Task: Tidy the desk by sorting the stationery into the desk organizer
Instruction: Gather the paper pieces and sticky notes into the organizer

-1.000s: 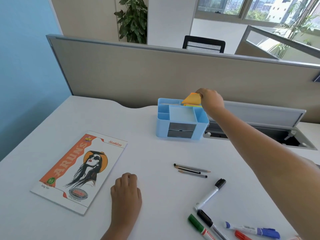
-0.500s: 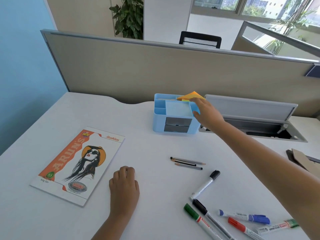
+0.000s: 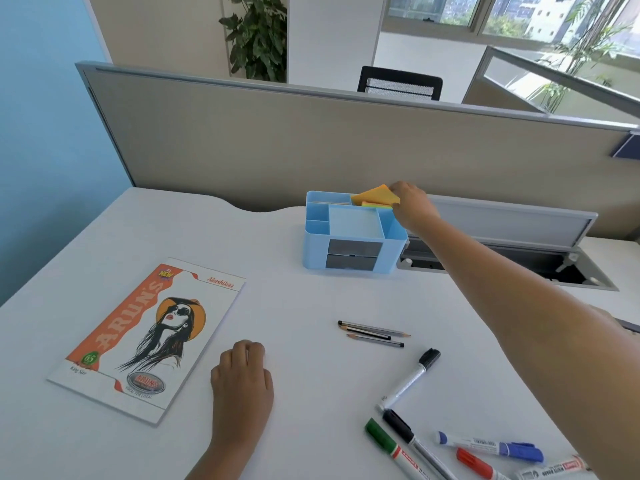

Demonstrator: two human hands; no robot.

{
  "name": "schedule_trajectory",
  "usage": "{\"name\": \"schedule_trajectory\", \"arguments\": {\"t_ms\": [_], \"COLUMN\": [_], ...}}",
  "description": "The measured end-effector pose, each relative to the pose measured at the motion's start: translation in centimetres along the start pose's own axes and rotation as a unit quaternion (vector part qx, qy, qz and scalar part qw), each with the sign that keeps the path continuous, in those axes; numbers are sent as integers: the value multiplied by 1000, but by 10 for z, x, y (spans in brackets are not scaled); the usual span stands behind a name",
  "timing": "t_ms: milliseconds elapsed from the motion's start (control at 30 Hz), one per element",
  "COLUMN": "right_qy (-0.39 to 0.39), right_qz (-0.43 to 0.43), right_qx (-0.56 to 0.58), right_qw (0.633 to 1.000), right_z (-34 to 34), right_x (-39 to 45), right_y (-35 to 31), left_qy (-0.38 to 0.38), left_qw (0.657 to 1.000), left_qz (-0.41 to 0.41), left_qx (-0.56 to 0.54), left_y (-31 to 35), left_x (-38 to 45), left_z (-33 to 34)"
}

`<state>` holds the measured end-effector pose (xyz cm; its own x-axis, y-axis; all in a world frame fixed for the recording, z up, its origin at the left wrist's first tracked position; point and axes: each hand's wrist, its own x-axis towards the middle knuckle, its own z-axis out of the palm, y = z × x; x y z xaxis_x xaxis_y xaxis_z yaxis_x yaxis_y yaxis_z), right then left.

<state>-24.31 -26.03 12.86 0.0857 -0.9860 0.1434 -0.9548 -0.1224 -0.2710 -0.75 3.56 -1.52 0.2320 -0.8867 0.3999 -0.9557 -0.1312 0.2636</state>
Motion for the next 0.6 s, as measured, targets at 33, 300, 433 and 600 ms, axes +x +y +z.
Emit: {"name": "schedule_trajectory", "arguments": {"t_ms": [33,300,433,600], "right_qy": [4,121,74,-50], "right_qz": [3,-136,-128,-83], "right_qx": [-9,-252,-267,-224], "right_qw": [1000,950,952,970], "right_z": [0,-12,-13,5], "right_x": [1,14,19,15], "right_y": [-2,-7,-16,-21], "left_qy": [-1,-4,-9,-10], "left_qw": [1000,1000,1000,1000], "left_qz": [-1,-6,-8,-10], "left_qx": [0,0,0,0], "left_y": [0,1,1,2], "left_x": [0,-1,0,0], "left_z": [0,-1,0,-1]}}
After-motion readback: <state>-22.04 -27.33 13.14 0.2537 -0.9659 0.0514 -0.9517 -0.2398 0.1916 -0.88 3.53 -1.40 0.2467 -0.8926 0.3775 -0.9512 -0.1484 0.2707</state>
